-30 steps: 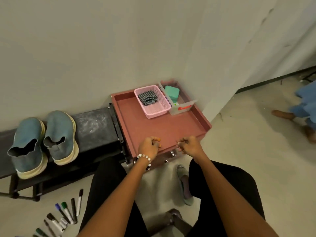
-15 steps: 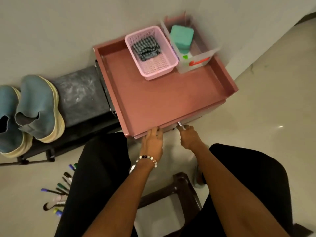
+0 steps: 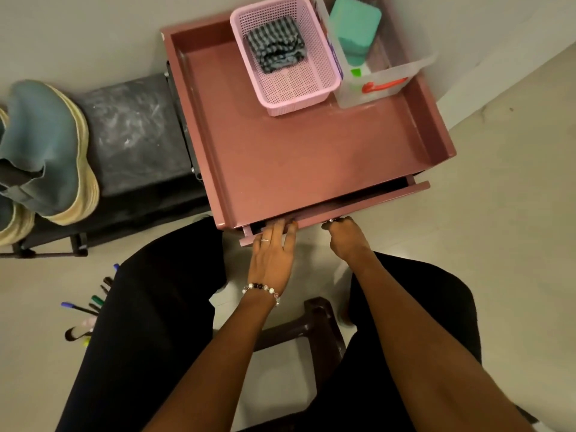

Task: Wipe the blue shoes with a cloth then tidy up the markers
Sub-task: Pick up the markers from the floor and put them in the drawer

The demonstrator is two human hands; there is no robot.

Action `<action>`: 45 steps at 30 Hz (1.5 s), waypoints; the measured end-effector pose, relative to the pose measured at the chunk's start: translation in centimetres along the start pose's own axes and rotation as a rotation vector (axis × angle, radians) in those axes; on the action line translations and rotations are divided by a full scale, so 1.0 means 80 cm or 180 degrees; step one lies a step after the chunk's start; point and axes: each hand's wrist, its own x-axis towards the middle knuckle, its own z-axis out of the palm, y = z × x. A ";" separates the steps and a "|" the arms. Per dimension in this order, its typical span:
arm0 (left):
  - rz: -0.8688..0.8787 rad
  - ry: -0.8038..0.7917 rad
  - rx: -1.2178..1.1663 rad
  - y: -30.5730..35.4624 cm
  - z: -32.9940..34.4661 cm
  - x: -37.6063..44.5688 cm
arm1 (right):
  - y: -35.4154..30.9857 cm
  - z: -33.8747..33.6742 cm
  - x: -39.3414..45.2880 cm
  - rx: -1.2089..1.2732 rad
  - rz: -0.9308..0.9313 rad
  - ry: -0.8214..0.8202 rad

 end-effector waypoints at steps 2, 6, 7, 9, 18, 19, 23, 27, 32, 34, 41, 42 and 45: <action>0.0125 -0.0019 0.0111 0.000 0.005 -0.008 | 0.006 -0.004 0.002 0.0011 -0.0088 -0.0063; 0.0035 -0.0039 0.0049 0.003 0.010 -0.011 | 0.003 -0.013 0.003 0.0187 -0.0001 -0.0565; 0.0028 -0.0160 0.0013 0.004 0.007 -0.010 | 0.000 -0.020 0.001 0.0302 0.0063 -0.0739; 0.0059 -0.0283 -0.0007 0.002 -0.002 -0.006 | -0.005 -0.045 -0.004 0.0470 0.0113 -0.0927; 0.0020 -0.0904 -0.1217 -0.060 -0.074 0.011 | -0.014 -0.157 -0.028 0.1275 0.0455 0.0106; -0.0048 -0.0839 -0.1327 -0.066 -0.086 0.009 | -0.016 -0.159 -0.033 0.1359 0.0463 0.0196; -0.0334 -0.0519 -0.1921 -0.087 -0.146 0.017 | -0.023 -0.136 -0.053 0.1130 0.0380 0.0215; 0.0003 -0.0808 -0.1646 -0.082 -0.201 0.041 | -0.034 -0.102 -0.053 0.0247 -0.0106 -0.0067; 0.0278 -0.1571 -0.0914 -0.035 -0.174 0.059 | -0.028 -0.076 -0.042 -0.0474 -0.0267 0.0232; 0.0253 -0.1776 -0.0655 -0.022 -0.137 0.059 | -0.030 -0.072 -0.037 -0.0331 -0.0203 0.0361; -0.0508 -0.1255 -0.0795 0.008 -0.057 0.034 | -0.035 -0.067 -0.037 -0.0091 0.0183 0.0518; -0.0601 -0.1173 -0.0895 0.011 -0.054 0.033 | -0.034 -0.065 -0.041 -0.0079 0.0233 0.0541; -0.0751 -0.1093 -0.1035 0.022 -0.044 0.018 | -0.026 -0.058 -0.057 -0.0065 0.0256 0.0587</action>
